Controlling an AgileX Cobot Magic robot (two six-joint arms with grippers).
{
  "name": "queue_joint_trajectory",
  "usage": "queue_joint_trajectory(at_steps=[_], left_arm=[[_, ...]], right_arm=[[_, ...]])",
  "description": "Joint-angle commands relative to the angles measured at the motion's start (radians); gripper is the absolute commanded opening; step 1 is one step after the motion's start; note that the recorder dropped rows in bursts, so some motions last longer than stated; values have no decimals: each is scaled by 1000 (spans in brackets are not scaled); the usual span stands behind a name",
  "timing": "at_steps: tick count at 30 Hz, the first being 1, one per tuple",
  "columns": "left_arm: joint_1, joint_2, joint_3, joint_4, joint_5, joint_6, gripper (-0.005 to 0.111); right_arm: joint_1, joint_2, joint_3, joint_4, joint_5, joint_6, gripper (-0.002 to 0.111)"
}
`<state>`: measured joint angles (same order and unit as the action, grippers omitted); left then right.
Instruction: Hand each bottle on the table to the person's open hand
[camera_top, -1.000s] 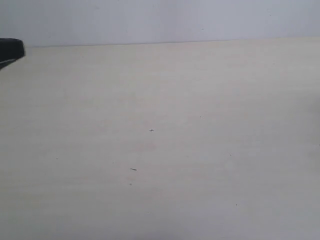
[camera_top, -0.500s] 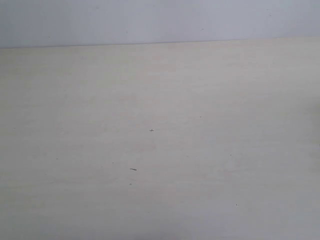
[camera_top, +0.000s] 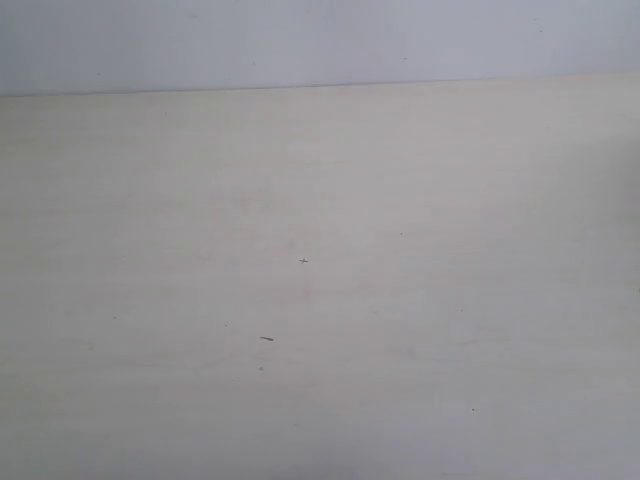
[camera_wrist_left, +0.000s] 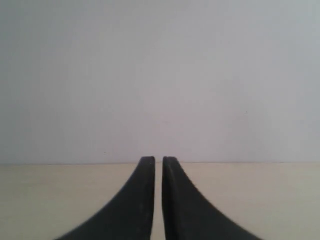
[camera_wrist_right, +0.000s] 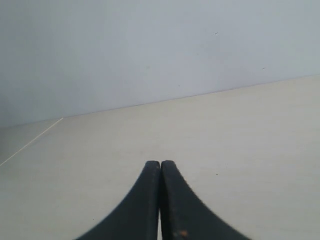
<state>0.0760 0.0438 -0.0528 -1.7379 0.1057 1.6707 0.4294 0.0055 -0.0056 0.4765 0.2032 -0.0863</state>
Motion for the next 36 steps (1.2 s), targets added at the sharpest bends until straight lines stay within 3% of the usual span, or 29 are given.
queue_joint_trajectory(at_steps=[1, 2, 3, 5, 6, 8, 9, 15, 19, 36], left_arm=[[-5, -9, 5, 69, 36, -154, 8], [-5, -9, 5, 196, 34, -276, 8], [-5, -9, 5, 455, 34, -534, 8], [-5, -9, 10, 818, 34, -939, 8], [-5, -11, 19, 1081, 28, -1231, 8], [-5, -13, 39, 1407, 11, -1576, 8], [-5, -18, 53, 1512, -1, -1671, 8], [-5, -22, 53, 1586, 11, -1604, 8], [-5, -36, 53, 1686, 11, -1679, 8], [-5, -38, 53, 1684, 20, -1678, 8]], right_arm=[[2, -6, 6, -6, -3, -7, 0], [2, -6, 6, -6, -3, -7, 0], [2, -6, 6, -6, -3, -7, 0], [2, -6, 6, -6, -3, -7, 0], [2, -6, 6, -6, -3, -7, 0], [2, -6, 6, -6, -3, -7, 0], [2, -6, 6, -6, -3, -7, 0], [2, -6, 6, -6, -3, -7, 0], [2, -6, 6, -6, -3, -7, 0], [2, -6, 6, -6, -3, -7, 0]])
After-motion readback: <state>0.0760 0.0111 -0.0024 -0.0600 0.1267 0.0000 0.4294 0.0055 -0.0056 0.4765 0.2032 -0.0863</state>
